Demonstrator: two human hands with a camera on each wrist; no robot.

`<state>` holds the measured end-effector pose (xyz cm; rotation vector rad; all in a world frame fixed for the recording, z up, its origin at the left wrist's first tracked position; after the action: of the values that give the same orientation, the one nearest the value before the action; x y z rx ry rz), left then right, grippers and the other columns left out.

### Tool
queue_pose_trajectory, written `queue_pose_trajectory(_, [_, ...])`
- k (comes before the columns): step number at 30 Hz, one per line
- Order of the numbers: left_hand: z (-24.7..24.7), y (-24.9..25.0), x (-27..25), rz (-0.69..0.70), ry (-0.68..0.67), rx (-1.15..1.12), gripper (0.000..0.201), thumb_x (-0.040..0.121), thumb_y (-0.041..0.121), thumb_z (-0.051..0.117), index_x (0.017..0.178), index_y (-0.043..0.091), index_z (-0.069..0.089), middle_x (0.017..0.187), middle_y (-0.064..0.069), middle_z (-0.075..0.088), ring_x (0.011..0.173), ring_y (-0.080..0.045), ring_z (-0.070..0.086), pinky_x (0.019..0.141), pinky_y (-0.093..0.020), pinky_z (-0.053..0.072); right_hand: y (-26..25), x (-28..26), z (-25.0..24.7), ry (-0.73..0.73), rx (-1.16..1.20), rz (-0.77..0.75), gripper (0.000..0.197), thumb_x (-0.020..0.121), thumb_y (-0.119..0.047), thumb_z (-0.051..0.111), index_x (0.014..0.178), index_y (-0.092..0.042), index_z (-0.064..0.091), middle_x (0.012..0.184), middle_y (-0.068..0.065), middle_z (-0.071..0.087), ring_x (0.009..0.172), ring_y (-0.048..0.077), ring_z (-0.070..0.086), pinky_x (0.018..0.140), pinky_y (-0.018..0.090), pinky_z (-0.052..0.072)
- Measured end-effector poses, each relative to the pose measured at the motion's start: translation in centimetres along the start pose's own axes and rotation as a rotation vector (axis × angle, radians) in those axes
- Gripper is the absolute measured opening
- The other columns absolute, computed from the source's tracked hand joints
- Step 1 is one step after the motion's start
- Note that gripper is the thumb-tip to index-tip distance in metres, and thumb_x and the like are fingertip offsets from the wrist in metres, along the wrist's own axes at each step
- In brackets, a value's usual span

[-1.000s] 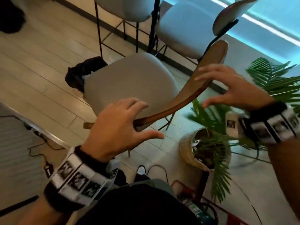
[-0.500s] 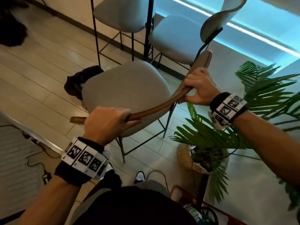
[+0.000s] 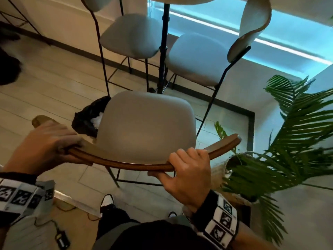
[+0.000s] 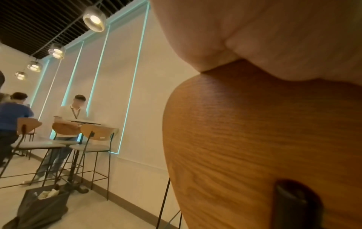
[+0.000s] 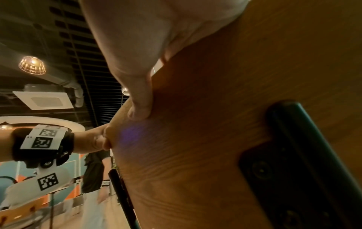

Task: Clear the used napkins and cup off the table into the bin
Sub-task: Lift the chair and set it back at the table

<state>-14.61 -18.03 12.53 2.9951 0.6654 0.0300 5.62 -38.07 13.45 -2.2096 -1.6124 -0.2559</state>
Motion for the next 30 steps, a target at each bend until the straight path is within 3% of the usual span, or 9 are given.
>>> queue_pose_trajectory(6, [-1.0, -13.6, 4.3, 0.056, 0.075, -0.059, 0.054, 0.058, 0.070, 0.056, 0.074, 0.020, 0.067, 0.072, 0.006, 0.060, 0.069, -0.026, 0.058, 0.068, -0.037, 0.034, -7.5, 7.8, 4.6, 0.119, -0.036, 0.142, 0.053, 0.073, -0.071, 0.055, 0.056, -0.021, 0.047, 0.054, -0.005, 0.051, 0.056, 0.017, 0.043, 0.066, 0.030, 0.030])
queue_pose_trajectory(10, [-2.2, -19.3, 8.0, 0.142, 0.105, -0.064, 0.059, 0.069, 0.074, 0.041, 0.077, 0.020, 0.065, 0.073, 0.000, 0.062, 0.073, -0.024, 0.053, 0.074, -0.034, 0.030, -9.7, 13.5, 7.2, 0.096, -0.118, 0.204, 0.044, 0.069, -0.063, 0.062, 0.058, -0.022, 0.049, 0.057, -0.005, 0.054, 0.060, 0.018, 0.047, 0.068, 0.033, 0.031])
queue_pose_trajectory(14, [-2.6, -21.2, 11.1, 0.122, 0.195, -0.149, 0.044, 0.068, 0.056, 0.057, 0.085, 0.017, 0.065, 0.080, -0.005, 0.061, 0.083, -0.023, 0.045, 0.080, -0.030, 0.022, -9.0, 17.6, 8.8, 0.009, -0.180, 0.278, 0.049, 0.069, -0.070, 0.061, 0.062, -0.022, 0.051, 0.061, -0.003, 0.058, 0.064, 0.020, 0.051, 0.071, 0.036, 0.038])
queue_pose_trajectory(18, [-3.1, -22.3, 13.6, 0.112, 0.240, -0.255, 0.028, 0.067, 0.037, 0.074, 0.084, 0.018, 0.064, 0.081, -0.005, 0.060, 0.088, -0.024, 0.046, 0.084, -0.027, 0.017, -8.1, 20.2, 9.6, -0.015, -0.184, 0.301, 0.051, 0.072, -0.073, 0.055, 0.068, -0.022, 0.055, 0.069, -0.002, 0.063, 0.072, 0.020, 0.053, 0.077, 0.036, 0.037])
queue_pose_trajectory(21, [-3.3, -23.0, 14.3, 0.133, 0.239, -0.291, 0.030, 0.066, 0.041, 0.073, 0.082, 0.018, 0.062, 0.079, -0.002, 0.057, 0.086, -0.022, 0.043, 0.082, -0.027, 0.017, -8.0, 20.9, 9.9, -0.009, -0.171, 0.305, 0.051, 0.072, -0.072, 0.055, 0.068, -0.021, 0.055, 0.069, -0.002, 0.063, 0.072, 0.019, 0.052, 0.078, 0.034, 0.034])
queue_pose_trajectory(24, [-3.3, -23.1, 14.4, 0.167, 0.242, -0.314, 0.039, 0.067, 0.057, 0.057, 0.080, 0.021, 0.061, 0.078, 0.006, 0.052, 0.083, -0.015, 0.040, 0.077, -0.026, 0.015, -8.0, 21.0, 10.0, -0.014, -0.174, 0.311, 0.053, 0.071, -0.075, 0.052, 0.066, -0.022, 0.052, 0.068, -0.003, 0.062, 0.070, 0.018, 0.051, 0.077, 0.035, 0.035])
queue_pose_trajectory(26, [-3.4, -23.7, 14.8, 0.186, 0.256, -0.330, 0.042, 0.066, 0.059, 0.052, 0.079, 0.020, 0.062, 0.078, 0.006, 0.054, 0.081, -0.011, 0.036, 0.075, -0.025, 0.015, -8.1, 21.5, 10.1, -0.005, -0.180, 0.313, 0.053, 0.071, -0.075, 0.052, 0.067, -0.022, 0.053, 0.068, -0.003, 0.062, 0.069, 0.018, 0.052, 0.076, 0.035, 0.038])
queue_pose_trajectory(30, [-3.5, -24.8, 16.0, 0.162, 0.280, -0.326, 0.036, 0.065, 0.051, 0.066, 0.080, 0.019, 0.063, 0.078, -0.001, 0.060, 0.080, -0.008, 0.031, 0.078, -0.028, 0.016, -8.1, 23.0, 10.5, -0.014, -0.189, 0.309, 0.053, 0.071, -0.075, 0.053, 0.067, -0.022, 0.055, 0.068, -0.004, 0.062, 0.069, 0.017, 0.053, 0.076, 0.035, 0.040])
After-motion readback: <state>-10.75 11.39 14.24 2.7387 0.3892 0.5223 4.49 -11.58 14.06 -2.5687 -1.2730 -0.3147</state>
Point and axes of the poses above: each hand's wrist, its own x-axis towards the middle knuckle, its own z-axis out of the palm, y = z × x, the point moved 8 cm from there along x, towards the middle knuckle
